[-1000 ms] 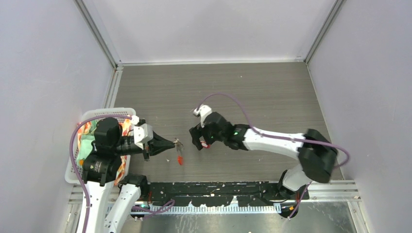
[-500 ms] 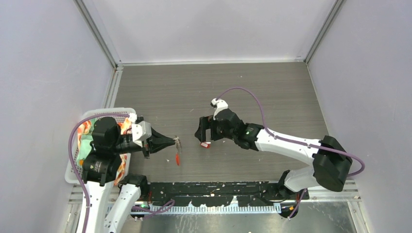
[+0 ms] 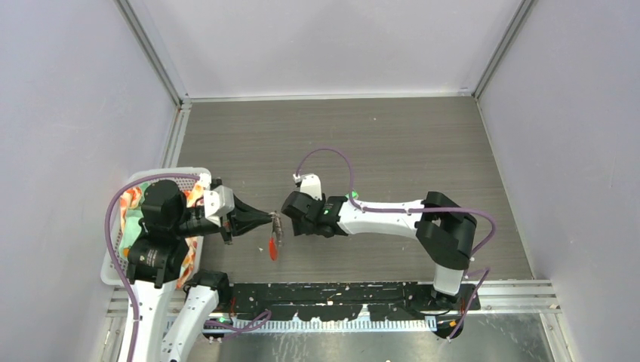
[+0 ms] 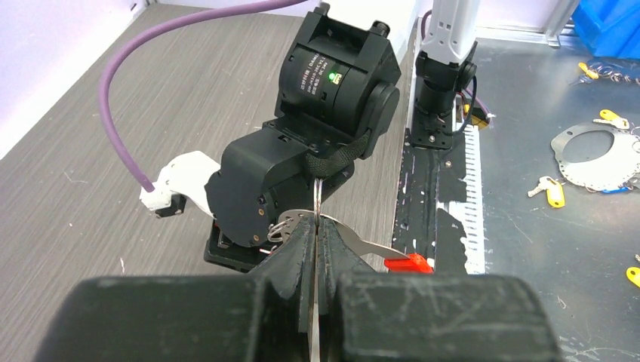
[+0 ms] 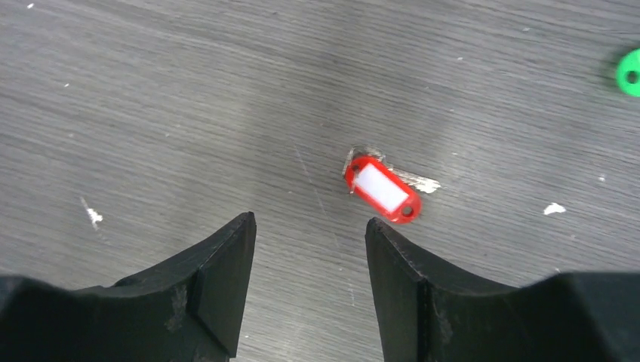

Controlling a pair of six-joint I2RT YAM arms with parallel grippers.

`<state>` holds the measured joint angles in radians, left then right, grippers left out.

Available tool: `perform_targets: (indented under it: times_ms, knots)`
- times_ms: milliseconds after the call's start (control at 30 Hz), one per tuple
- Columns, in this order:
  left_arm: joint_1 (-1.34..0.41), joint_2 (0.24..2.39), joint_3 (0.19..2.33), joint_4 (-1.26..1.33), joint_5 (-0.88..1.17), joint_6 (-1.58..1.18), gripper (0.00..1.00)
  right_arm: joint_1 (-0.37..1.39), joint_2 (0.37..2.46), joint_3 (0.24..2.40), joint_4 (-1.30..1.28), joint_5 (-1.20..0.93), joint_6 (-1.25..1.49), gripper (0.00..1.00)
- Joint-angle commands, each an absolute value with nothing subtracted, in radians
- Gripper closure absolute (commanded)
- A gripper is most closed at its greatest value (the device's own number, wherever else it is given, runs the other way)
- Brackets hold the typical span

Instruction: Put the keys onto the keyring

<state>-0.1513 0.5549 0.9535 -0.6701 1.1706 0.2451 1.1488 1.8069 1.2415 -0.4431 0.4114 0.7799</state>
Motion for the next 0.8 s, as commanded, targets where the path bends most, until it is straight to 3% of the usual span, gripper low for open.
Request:
perform_targets:
  times_ms: [0, 133, 767]
  knots:
    - [-0.155, 0.56, 1.002, -0.632, 1.18, 0.235, 1.0, 1.135, 1.816, 1.273, -0.494, 0.544, 0.838, 0.42]
    - [-0.155, 0.56, 1.0, -0.631, 1.181, 0.234, 1.0, 1.136, 1.844, 1.264, -0.47, 0.541, 0.838, 0.51]
    - [-0.156, 0.553, 1.001, -0.626, 1.184, 0.224, 1.0, 1.134, 1.94, 1.304, -0.441, 0.524, 0.817, 0.66]
